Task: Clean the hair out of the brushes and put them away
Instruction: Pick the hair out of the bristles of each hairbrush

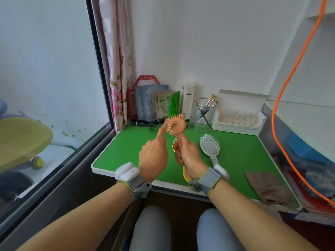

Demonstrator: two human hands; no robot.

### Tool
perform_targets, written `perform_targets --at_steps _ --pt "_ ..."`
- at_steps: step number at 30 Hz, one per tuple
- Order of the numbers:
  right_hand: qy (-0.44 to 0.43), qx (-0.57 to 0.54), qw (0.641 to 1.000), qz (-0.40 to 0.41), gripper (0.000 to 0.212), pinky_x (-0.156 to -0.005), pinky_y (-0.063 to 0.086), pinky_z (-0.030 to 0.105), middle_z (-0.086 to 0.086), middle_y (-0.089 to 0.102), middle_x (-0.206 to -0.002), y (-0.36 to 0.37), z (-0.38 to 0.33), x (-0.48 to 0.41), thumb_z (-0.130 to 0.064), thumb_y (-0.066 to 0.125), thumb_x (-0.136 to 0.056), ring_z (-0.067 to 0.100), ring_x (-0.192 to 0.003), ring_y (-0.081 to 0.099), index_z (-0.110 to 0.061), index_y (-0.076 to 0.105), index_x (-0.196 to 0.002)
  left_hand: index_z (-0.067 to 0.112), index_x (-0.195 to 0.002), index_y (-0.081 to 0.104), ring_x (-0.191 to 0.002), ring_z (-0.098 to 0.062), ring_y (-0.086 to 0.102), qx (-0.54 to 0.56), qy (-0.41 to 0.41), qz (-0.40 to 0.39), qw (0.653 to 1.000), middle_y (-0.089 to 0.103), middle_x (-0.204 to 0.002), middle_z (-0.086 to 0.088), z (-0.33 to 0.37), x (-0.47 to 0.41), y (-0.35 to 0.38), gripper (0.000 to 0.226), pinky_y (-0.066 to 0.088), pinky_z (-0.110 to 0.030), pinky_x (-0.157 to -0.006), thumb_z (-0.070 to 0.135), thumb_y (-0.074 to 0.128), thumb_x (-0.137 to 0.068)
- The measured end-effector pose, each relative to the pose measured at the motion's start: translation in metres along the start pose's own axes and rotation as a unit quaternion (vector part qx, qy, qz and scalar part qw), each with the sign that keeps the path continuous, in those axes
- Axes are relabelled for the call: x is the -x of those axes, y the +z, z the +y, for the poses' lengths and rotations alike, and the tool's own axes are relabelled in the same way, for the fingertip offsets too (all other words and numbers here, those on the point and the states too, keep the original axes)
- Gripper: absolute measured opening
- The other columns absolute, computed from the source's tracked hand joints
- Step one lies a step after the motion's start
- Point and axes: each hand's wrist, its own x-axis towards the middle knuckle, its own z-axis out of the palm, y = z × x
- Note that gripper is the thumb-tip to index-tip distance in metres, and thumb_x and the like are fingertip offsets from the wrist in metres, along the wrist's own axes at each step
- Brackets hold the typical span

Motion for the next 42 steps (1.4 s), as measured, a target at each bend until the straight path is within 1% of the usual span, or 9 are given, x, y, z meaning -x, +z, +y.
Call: perform_targets --at_steps 4,9,12,20,29,33,36,39,42 --pt "0.002 -0.020 1.000 0.007 0.047 -0.036 0.017 0.014 -0.002 0.031 -0.039 0.002 0.000 0.000 -0.043 0.040 -0.096 0.012 -0.032 0.024 -0.012 0.049 -0.062 0.046 -0.142 0.011 -0.059 -0.028 0.047 0.005 0.006 0.021 1.000 0.046 -0.064 -0.002 0.002 -0.002 -0.003 0.055 0.039 -0.037 -0.056 0.018 0.034 -0.100" --pt "0.004 -0.042 0.999 0.020 0.045 -0.036 0.017 0.014 -0.001 0.032 -0.041 0.001 -0.004 -0.001 -0.040 0.039 -0.097 0.012 -0.032 0.025 -0.012 0.048 -0.064 0.043 -0.142 0.010 -0.066 -0.034 0.059 0.004 0.001 -0.007 1.000 0.062 -0.076 -0.011 -0.001 0.006 0.001 0.052 0.050 -0.042 -0.060 0.022 0.033 -0.100" --pt "-0.001 -0.030 0.999 0.019 0.046 -0.036 0.018 0.014 -0.001 0.032 -0.041 -0.001 -0.004 0.000 -0.039 0.037 -0.099 0.011 -0.031 0.025 -0.012 0.048 -0.063 0.042 -0.142 0.009 -0.068 -0.034 0.060 0.004 -0.006 -0.017 1.000 0.064 -0.079 -0.012 -0.001 0.006 0.002 0.052 0.052 -0.043 -0.062 0.022 0.033 -0.100" --pt "-0.009 -0.006 1.000 0.017 0.046 -0.036 0.017 0.014 0.002 0.032 -0.043 -0.005 -0.006 0.003 -0.042 0.041 -0.096 0.012 -0.032 0.024 -0.013 0.047 -0.061 0.037 -0.145 0.015 -0.064 -0.028 0.046 0.011 -0.005 -0.003 1.000 0.065 -0.084 -0.015 0.008 0.002 0.001 0.051 0.036 -0.037 -0.059 0.020 0.034 -0.100" --pt "-0.003 -0.017 0.999 0.028 0.047 -0.037 0.017 0.015 0.001 0.032 -0.044 0.000 -0.006 0.002 -0.042 0.041 -0.096 0.014 -0.035 0.024 -0.013 0.047 -0.060 0.031 -0.147 0.012 -0.062 -0.032 0.050 0.024 -0.008 0.000 1.000 0.059 -0.073 -0.011 0.008 0.001 -0.006 0.054 0.036 -0.037 -0.056 0.022 0.036 -0.100" --pt "-0.011 -0.012 0.999 0.035 0.046 -0.037 0.018 0.015 0.002 0.032 -0.045 -0.001 -0.007 0.001 -0.043 0.041 -0.096 0.015 -0.035 0.025 -0.013 0.046 -0.060 0.031 -0.147 0.010 -0.068 -0.035 0.058 0.027 -0.017 -0.012 0.999 0.065 -0.080 -0.015 0.007 0.007 -0.004 0.054 0.046 -0.041 -0.061 0.022 0.036 -0.100" --pt "-0.015 -0.001 0.999 0.029 0.049 -0.036 0.018 0.014 0.000 0.032 -0.040 0.000 -0.005 0.004 -0.044 0.041 -0.097 0.014 -0.031 0.025 -0.013 0.046 -0.059 0.029 -0.147 0.012 -0.074 -0.038 0.060 0.038 -0.031 -0.009 0.999 0.065 -0.085 -0.018 0.008 0.002 -0.007 0.053 0.048 -0.045 -0.065 0.021 0.035 -0.101" --pt "-0.013 0.000 1.000 0.024 0.050 -0.036 0.017 0.013 -0.002 0.032 -0.039 -0.001 -0.004 0.005 -0.044 0.038 -0.098 0.012 -0.031 0.024 -0.014 0.046 -0.059 0.028 -0.147 0.014 -0.071 -0.036 0.056 0.044 -0.035 -0.006 0.998 0.064 -0.083 -0.017 0.011 -0.001 -0.010 0.052 0.043 -0.042 -0.062 0.021 0.036 -0.101" --pt "-0.008 -0.004 1.000 0.019 0.049 -0.036 0.017 0.013 -0.002 0.031 -0.039 -0.001 -0.005 0.005 -0.044 0.039 -0.097 0.012 -0.031 0.023 -0.014 0.046 -0.060 0.028 -0.146 0.015 -0.064 -0.032 0.050 0.047 -0.035 0.012 0.998 0.056 -0.073 -0.011 0.013 0.001 -0.011 0.051 0.037 -0.039 -0.059 0.020 0.035 -0.100"
